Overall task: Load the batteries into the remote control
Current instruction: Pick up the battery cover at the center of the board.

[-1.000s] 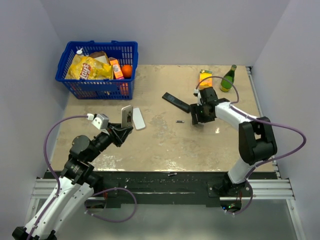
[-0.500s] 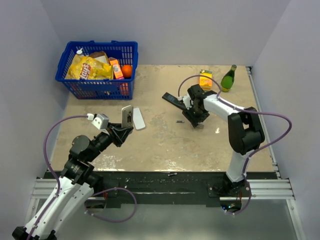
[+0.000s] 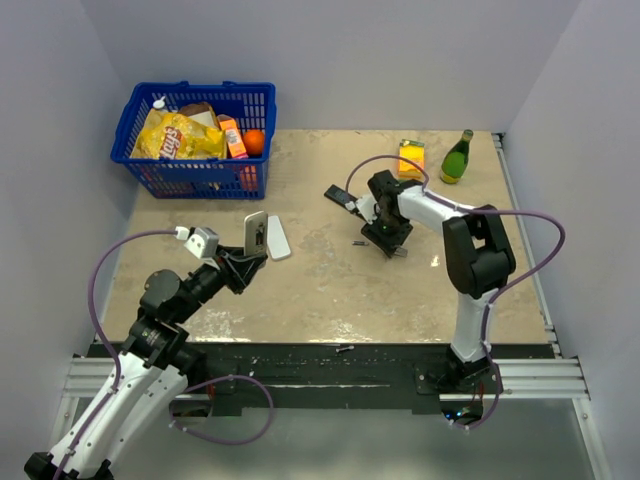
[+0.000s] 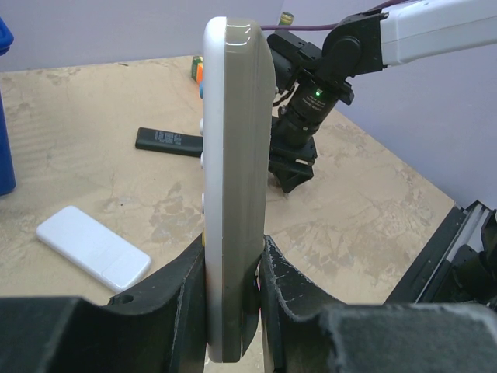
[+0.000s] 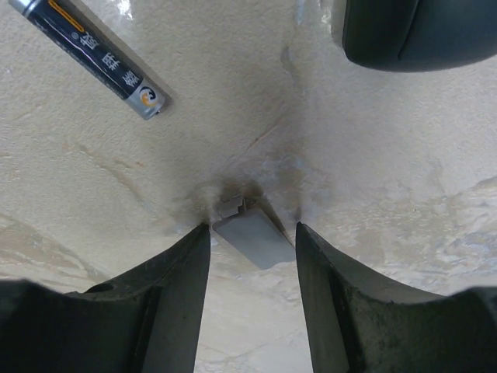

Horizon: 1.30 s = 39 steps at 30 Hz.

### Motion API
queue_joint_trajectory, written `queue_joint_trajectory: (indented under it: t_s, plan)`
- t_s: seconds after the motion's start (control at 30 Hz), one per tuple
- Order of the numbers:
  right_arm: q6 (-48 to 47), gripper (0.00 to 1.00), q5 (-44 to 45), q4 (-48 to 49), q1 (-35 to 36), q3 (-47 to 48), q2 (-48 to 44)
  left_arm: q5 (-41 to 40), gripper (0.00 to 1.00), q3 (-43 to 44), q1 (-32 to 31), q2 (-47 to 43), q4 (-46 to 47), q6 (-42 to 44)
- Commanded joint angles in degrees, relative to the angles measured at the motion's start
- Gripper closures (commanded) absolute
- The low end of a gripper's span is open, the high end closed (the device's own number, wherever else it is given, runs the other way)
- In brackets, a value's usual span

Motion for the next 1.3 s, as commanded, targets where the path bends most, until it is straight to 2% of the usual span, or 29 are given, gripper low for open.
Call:
queue_joint_trajectory:
  t_s: [0.0, 0.3, 0.63, 0.73, 0.77, 0.83, 1.0, 1.27]
  plan:
    - [-3.05, 0.50, -2.54, -0.71, 0.41, 3.45, 1.33, 0.75, 1.00, 0.99, 0.40, 0.12, 3.59, -0.27]
    - [-3.49, 0.60, -3.07, -1.94, 0.42, 4.16, 3.97, 1.19, 1.00, 0.91, 0.40, 0.56, 3.77, -0.36]
    - [-3.32, 0.57, -4.39, -2.12, 1.21, 4.25, 5.64, 1.81, 1.00, 0.29, 0.40, 0.74, 4.73, -1.41]
    - [-2.62, 0.68, -4.82, -2.12, 1.30, 4.60, 5.64, 1.98, 1.00, 0.20, 0.40, 0.83, 4.82, -1.59]
    - [-2.53, 0.77, -5.18, -2.21, 1.38, 4.60, 5.38, 1.98, 1.00, 0.03, 0.40, 0.83, 5.08, -1.59]
    - [-1.83, 0.85, -6.31, -1.86, 1.82, 4.60, 3.62, 2.16, 1.00, -0.15, 0.40, 0.83, 5.35, -2.03]
    - [1.07, 0.89, -10.88, 0.51, 3.22, 3.29, -3.49, 3.83, 1.00, -2.08, 0.40, 1.26, 8.51, -4.75]
    - [8.19, 0.98, -16.69, 10.27, 5.95, -2.25, -19.21, 7.51, 1.00, -4.19, 0.40, 3.90, 13.08, -9.23]
